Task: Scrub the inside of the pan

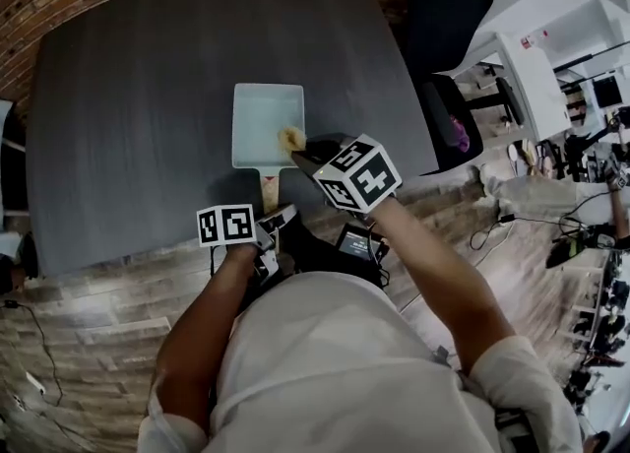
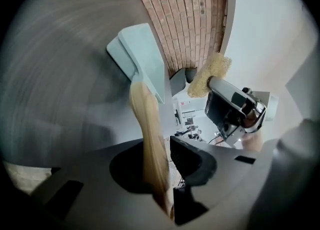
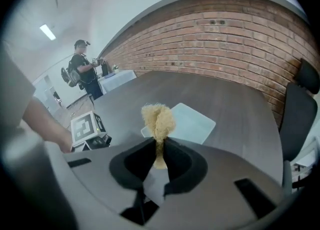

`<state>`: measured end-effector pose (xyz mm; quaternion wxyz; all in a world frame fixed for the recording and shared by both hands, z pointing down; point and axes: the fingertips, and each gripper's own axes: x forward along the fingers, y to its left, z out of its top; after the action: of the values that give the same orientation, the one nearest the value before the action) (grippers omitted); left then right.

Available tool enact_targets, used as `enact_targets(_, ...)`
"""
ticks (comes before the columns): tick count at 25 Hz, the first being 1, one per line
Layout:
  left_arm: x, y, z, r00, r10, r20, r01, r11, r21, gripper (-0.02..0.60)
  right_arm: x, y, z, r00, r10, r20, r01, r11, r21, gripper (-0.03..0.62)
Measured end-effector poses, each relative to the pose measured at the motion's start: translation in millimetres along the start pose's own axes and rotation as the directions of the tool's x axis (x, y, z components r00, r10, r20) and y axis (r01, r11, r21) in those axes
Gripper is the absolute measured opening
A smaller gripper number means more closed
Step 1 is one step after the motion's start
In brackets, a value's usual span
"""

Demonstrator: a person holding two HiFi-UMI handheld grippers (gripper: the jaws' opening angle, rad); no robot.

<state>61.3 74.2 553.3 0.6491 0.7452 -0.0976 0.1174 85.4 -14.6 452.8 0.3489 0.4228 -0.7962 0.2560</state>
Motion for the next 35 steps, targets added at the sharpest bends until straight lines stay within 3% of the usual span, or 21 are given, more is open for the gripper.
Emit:
enact_targets(5, 13, -11, -5, 0.997, -0.017, -0.074, 0.02, 0.999, 0.034, 0.172, -20, -20, -6, 0.999, -0.035, 0.029, 0.033, 0.997, 0.069, 0.049)
enact_targets(14, -21, -14, -28, 0.991, -0.009, -0.13, 0.033, 0.983, 0.181, 0.243, -45, -25, -19, 0.994, -0.052, 0.095, 0.034, 0.983, 0.181, 0.049)
enact_targets(18, -56, -7, -27, 0.998, -0.003, -0.063, 0.014, 0.983, 0.182, 0.247, -54, -28, -25, 0.989, -0.055, 0.135, 0.021, 0.969, 0.245, 0.049)
enact_targets(22, -99, -8, -17, 0.995, -0.012, 0.101, -0.003, 0.988, 0.153, 0.247, -72, -34, -28, 0.978, -0.048, 0.203, -0.013, 0.957, 0.29, 0.049)
enact_targets(24, -124, -16, -14, 0.98, -0.028, 0.195, -0.002, 0.989, 0.151, 0.231, -83, -35, -28, 0.968, -0.038, 0.246, -0.037, 0.955, 0.294, 0.049)
enact_targets(26, -144, -41, -12, 0.953, -0.103, 0.284, 0.049, 0.98, 0.193, 0.138, -95, -34, -28, 0.959, -0.026, 0.284, -0.059, 0.956, 0.288, 0.049)
enact_targets(28, -157, -77, -8, 0.913, -0.184, 0.364, 0.094, 0.964, 0.25, 0.039, -108, -32, -30, 0.949, -0.008, 0.314, -0.084, 0.957, 0.278, 0.049)
enact_targets(30, -163, -102, -10, 0.883, -0.214, 0.417, 0.099, 0.955, 0.279, 0.02, -123, -29, -32, 0.939, 0.017, 0.345, -0.117, 0.955, 0.272, 0.049)
enact_targets(35, -137, -152, -28, 0.85, -0.259, 0.46, 0.103, 0.936, 0.336, 0.014, -170, -27, -44, 0.898, 0.074, 0.434, -0.202, 0.945, 0.257, 0.049)
